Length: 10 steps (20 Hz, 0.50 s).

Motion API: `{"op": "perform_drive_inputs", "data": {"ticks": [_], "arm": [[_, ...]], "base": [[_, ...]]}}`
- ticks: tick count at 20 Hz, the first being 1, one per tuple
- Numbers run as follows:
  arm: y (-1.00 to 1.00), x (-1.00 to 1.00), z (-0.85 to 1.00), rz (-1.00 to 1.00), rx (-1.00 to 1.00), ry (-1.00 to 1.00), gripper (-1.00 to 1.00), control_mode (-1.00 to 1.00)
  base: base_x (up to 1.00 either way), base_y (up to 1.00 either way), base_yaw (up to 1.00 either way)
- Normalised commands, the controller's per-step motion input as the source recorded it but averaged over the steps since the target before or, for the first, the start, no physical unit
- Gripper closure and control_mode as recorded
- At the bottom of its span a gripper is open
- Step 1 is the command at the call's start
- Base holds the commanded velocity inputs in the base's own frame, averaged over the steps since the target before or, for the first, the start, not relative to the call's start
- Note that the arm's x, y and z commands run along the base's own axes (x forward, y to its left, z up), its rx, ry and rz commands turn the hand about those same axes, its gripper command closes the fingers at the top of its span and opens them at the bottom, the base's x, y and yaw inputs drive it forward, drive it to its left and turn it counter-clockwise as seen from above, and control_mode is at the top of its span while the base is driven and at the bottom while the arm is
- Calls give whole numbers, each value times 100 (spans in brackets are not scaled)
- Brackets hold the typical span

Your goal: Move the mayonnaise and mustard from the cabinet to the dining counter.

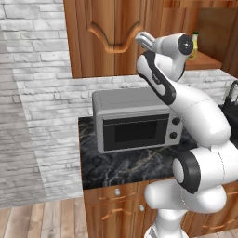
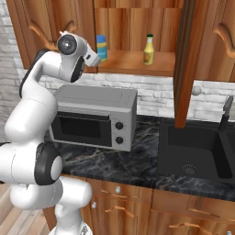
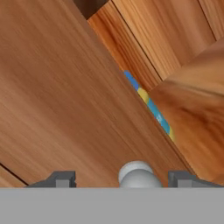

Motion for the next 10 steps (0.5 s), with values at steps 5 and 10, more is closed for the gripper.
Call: {"op": "perform_drive_inputs", "data": {"ticks": [5, 10], "arm": [[0, 39, -15, 0, 3, 0, 100, -100], [0, 39, -25, 0, 5, 0, 100, -100]], "base": [[0, 0, 0], [0, 0, 0]]}}
